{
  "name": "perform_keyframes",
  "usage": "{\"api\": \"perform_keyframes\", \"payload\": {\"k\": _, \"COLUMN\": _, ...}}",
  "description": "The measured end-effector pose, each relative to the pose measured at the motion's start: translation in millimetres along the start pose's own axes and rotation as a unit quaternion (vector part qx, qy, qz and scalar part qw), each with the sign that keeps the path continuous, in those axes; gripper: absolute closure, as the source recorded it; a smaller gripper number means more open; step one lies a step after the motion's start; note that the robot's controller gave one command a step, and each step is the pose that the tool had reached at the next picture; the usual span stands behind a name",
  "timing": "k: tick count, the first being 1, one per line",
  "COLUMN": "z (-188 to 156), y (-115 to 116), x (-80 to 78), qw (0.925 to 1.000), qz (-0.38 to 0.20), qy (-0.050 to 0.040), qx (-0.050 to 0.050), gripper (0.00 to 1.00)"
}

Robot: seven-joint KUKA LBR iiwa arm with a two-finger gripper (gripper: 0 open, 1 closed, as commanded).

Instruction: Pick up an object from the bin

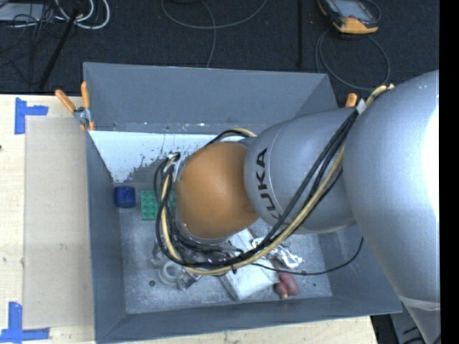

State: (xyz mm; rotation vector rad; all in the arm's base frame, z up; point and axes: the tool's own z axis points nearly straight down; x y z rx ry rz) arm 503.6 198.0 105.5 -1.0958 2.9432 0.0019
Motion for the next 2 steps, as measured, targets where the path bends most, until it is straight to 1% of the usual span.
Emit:
{"api": "perform_keyframes", "payload": {"k": 1, "z": -56, "y": 0, "x": -1.5, "qw": 1.0000, "qz": 0.002, "qy": -0.0014, "qx": 0.001, "gripper": 1.00}}
{"api": "perform_keyframes", "payload": {"k": 2, "z": -81, "y": 1, "x": -2.5, "qw": 1.0000, "qz": 0.004, "qy": -0.0008, "qx": 0.001, "gripper": 1.00}}
